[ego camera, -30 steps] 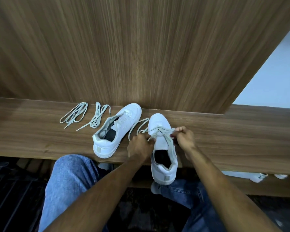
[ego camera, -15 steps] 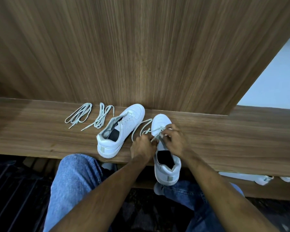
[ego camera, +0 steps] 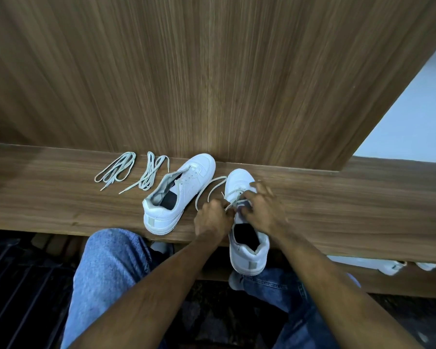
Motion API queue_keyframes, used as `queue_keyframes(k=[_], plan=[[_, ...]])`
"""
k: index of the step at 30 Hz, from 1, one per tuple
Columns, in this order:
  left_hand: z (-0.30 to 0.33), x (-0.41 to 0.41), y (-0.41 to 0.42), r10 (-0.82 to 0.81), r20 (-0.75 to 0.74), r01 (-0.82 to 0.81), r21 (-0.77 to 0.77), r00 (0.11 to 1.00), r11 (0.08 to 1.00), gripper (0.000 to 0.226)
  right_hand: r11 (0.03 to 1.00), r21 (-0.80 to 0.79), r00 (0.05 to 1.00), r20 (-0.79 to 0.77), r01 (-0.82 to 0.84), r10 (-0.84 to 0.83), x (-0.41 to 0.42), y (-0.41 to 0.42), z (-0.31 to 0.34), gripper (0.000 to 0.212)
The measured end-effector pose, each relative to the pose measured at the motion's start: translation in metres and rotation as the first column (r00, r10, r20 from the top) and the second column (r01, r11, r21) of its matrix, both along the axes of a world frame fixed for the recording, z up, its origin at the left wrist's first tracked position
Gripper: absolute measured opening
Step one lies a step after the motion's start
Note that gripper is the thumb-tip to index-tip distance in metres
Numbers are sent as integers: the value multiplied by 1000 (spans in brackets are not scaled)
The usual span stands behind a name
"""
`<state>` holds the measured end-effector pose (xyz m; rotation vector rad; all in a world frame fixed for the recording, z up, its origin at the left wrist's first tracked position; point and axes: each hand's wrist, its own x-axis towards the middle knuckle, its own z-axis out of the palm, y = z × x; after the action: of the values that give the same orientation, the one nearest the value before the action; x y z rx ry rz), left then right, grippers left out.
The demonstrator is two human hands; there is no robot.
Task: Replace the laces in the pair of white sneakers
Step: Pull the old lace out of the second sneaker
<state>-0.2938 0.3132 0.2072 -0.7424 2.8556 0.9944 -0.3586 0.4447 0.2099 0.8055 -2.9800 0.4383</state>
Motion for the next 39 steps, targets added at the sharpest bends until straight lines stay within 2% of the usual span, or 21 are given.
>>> queue_keyframes(k=[2, 5, 7, 9, 10, 11, 12, 14, 16, 17, 19, 21, 23, 25, 27, 29, 31, 34, 36, 38, 39], plan=[[2, 1, 0, 1, 2, -1, -2, 1000, 1000, 37, 1000, 5, 1000, 9, -2, 1, -2, -7, -6, 27], [3, 1, -1, -1, -9, 1, 17, 1000, 1000, 31, 930, -353, 988, 144, 106, -58, -7, -10, -5, 12], [2, 1, -1, -6, -10, 7, 27, 1000, 1000, 29, 674, -677, 946, 303, 296, -112, -8, -5, 11, 19], [1, 0, 0, -5, -12, 5, 27, 1000, 1000, 30, 344, -854, 919, 335, 390, -209, -11, 5, 32, 32], [2, 0, 0, -1, -23, 2, 26, 1000, 1000, 30, 239, -896, 910, 306, 374, -279, -15, 11, 39, 30], [2, 0, 1, 1, -33, 0, 27, 999, 1000, 28, 214, -909, 897, 272, 358, -347, -17, 17, 45, 27], [3, 0, 1, 2, -38, -1, 27, 999, 1000, 27, 261, -900, 890, 229, 348, -395, -18, 22, 48, 23], [3, 1, 1, 1, -40, 0, 22, 999, 1000, 27, 532, -774, 907, 126, 344, -403, -16, 26, 45, 12], [3, 1, 2, 5, -34, -4, 17, 999, 1000, 30, 828, -486, 953, 39, 281, -301, -12, 24, 32, 38], [3, 1, 1, 4, -28, -3, 17, 1000, 1000, 31, 918, -320, 971, 31, 235, -238, -7, 20, 27, 48], [4, 2, 1, 2, -17, -2, 19, 1000, 1000, 32, 993, -34, 994, -3, 110, -111, 2, 7, 18, 49], [4, 2, 1, 2, -7, -2, 16, 1000, 1000, 31, 991, 132, 999, -38, 18, -13, 9, -5, 8, 41], [5, 2, 1, 6, -6, -6, 10, 1000, 1000, 31, 987, 158, 1000, -30, 5, 0, 9, -11, -1, 33], [6, 3, 0, 17, -8, -17, 18, 1000, 1000, 33, 999, 39, 1000, 3, 15, -15, 2, -10, -6, 26], [6, 2, 0, 14, -8, -14, 28, 1000, 1000, 31, 969, -236, 994, 102, 72, -49, -4, -7, -2, 16], [6, 2, 0, 8, -15, -7, 40, 1000, 999, 28, 800, -564, 963, 261, 204, -62, -8, 0, 10, 9], [7, 2, 0, 4, -26, -3, 39, 1000, 999, 27, 540, -766, 925, 372, 350, -73, -11, 7, 27, 24], [10, 4, 1, 12, -28, -12, 27, 1000, 1000, 29, 238, -888, 918, 365, 394, -157, -18, 18, 48, 30], [10, 4, 1, 22, -24, -21, 22, 999, 1000, 31, 118, -917, 910, 347, 380, -228, -27, 28, 55, 28], [10, 3, 1, 16, -20, -16, 22, 1000, 1000, 30, 223, -884, 894, 344, 412, -287, -33, 33, 56, 23], [9, 3, 0, 17, -17, -16, 21, 1000, 1000, 29, 388, -802, 883, 345, 453, -319, -35, 33, 53, 15]])
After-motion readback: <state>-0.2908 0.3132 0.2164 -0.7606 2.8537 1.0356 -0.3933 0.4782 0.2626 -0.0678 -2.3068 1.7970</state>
